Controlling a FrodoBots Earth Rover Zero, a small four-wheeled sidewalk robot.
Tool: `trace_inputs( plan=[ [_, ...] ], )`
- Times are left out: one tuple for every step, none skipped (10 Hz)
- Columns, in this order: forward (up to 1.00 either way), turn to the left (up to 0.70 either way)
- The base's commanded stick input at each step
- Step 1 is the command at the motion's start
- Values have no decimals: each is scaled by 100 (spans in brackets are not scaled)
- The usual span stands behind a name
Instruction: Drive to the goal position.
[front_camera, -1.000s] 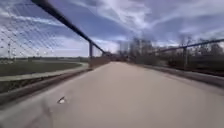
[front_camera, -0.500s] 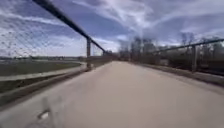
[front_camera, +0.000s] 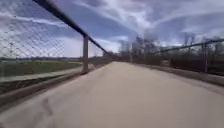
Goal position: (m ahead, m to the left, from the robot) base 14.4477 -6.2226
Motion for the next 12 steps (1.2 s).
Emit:
trace_inputs(
  plan=[
    [100, 1],
    [100, 1],
    [100, 1],
    [100, 1],
    [100, 1],
    [100, 1],
    [100, 1],
    [100, 1],
    [100, 1],
    [100, 1],
    [100, 1],
    [100, 1]
  ],
)
